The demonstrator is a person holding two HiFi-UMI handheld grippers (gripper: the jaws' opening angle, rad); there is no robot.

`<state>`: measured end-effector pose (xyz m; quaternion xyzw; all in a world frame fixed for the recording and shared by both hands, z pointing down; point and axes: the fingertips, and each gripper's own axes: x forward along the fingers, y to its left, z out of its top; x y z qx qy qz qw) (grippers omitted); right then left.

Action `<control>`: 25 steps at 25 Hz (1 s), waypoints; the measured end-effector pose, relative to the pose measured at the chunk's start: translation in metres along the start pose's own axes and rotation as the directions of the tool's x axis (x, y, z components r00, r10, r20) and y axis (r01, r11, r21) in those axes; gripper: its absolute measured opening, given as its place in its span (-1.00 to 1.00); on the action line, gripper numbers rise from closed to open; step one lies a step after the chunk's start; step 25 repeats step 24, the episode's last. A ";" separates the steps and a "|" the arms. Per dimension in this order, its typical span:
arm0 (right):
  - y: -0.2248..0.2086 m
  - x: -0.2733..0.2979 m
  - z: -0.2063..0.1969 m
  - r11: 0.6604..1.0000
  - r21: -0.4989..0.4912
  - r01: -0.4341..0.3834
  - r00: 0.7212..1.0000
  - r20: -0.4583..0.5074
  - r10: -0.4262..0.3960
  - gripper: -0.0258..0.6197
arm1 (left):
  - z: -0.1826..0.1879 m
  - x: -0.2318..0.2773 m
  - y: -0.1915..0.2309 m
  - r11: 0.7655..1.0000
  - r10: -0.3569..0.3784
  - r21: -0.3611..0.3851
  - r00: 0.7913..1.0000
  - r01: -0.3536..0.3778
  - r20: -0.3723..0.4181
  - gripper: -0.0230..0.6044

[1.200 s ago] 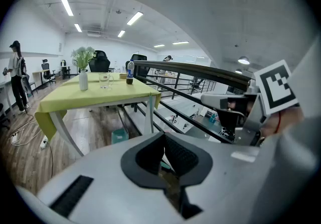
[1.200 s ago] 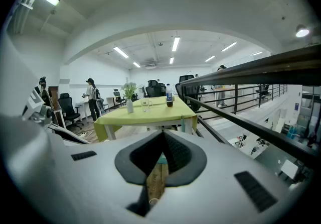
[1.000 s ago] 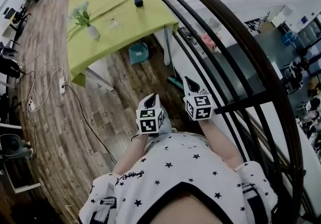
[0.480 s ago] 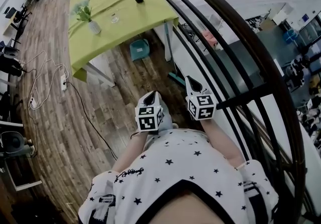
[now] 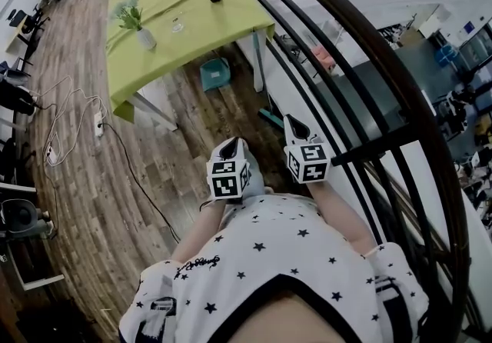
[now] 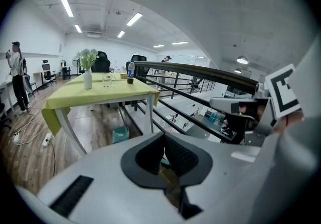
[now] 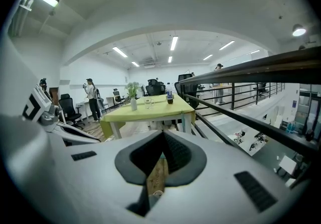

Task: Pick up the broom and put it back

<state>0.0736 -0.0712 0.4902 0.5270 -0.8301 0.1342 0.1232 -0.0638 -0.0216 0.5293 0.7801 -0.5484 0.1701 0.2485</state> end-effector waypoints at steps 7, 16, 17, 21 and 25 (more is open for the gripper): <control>0.003 -0.001 -0.002 1.000 0.000 -0.006 1.000 -0.002 0.006 -0.94 | 0.000 -0.001 0.000 1.000 -0.001 0.000 1.000 0.001 0.005 -0.89; 0.001 -0.002 -0.004 1.000 0.006 -0.003 1.000 -0.002 0.003 -0.94 | -0.001 -0.001 -0.002 1.000 0.000 0.001 1.000 0.000 0.000 -0.89; 0.001 -0.002 -0.004 1.000 0.007 -0.003 1.000 -0.003 0.003 -0.94 | -0.001 -0.001 -0.002 1.000 0.000 0.000 1.000 0.000 -0.001 -0.89; 0.001 -0.001 -0.005 1.000 0.015 -0.004 1.000 -0.006 0.004 -0.94 | -0.001 0.000 -0.001 1.000 0.000 -0.001 1.000 0.000 -0.001 -0.89; 0.002 -0.001 -0.005 1.000 0.026 -0.006 1.000 -0.008 0.006 -0.94 | -0.002 0.000 -0.001 1.000 -0.001 -0.002 1.000 0.001 -0.003 -0.89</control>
